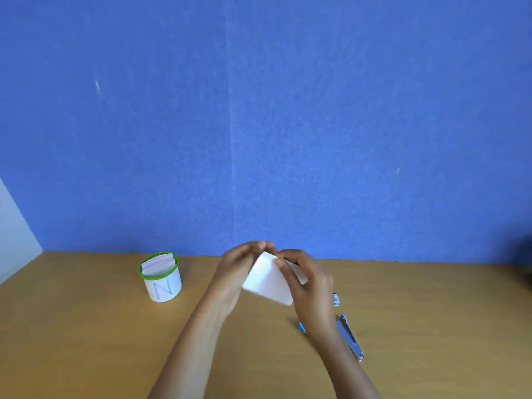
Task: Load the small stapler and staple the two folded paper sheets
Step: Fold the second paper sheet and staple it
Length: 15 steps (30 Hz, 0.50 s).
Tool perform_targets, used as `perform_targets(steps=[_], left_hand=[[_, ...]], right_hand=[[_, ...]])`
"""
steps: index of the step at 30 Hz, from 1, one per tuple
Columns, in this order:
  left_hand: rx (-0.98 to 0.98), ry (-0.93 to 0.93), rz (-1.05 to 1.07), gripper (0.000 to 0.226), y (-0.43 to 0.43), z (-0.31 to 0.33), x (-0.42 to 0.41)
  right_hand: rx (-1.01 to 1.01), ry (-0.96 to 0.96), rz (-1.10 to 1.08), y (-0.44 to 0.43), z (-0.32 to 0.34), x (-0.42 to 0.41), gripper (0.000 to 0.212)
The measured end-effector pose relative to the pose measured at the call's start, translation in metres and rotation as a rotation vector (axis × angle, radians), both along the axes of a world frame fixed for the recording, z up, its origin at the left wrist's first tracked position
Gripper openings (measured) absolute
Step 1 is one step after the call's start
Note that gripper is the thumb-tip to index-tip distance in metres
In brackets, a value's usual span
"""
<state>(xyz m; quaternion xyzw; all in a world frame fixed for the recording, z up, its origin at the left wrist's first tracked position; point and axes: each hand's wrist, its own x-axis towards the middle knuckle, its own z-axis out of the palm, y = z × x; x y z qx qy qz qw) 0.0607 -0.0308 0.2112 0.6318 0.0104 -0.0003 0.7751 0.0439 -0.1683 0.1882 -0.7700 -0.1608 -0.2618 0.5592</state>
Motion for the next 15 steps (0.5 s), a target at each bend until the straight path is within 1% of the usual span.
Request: perform_targets(steps=[1, 3, 6, 8, 11, 15], left_hand=[[-0.016, -0.059, 0.009, 0.018, 0.002, 0.001, 0.0], [0.036, -0.16, 0.03, 0.019, 0.001, 0.0, -0.005], [0.126, -0.266, 0.165, 0.015, -0.005, -0.001, -0.008], [0.143, -0.317, 0.217, 0.013, -0.007, -0.002, -0.008], [0.152, -0.394, 0.228, 0.005, -0.012, -0.005, -0.008], [0.124, -0.45, 0.287, 0.018, -0.018, -0.008, -0.01]], right_hand=[[-0.01, -0.026, -0.026, 0.0, 0.0, 0.001, 0.015], [-0.01, -0.055, -0.071, 0.0, 0.001, 0.003, 0.008], [0.0, -0.092, -0.122, 0.002, 0.003, 0.006, 0.008], [0.023, -0.078, -0.139, 0.004, 0.006, 0.006, 0.008], [0.024, -0.032, -0.166, 0.006, 0.009, 0.005, 0.006], [0.024, 0.018, -0.177, 0.012, 0.015, 0.001, 0.011]])
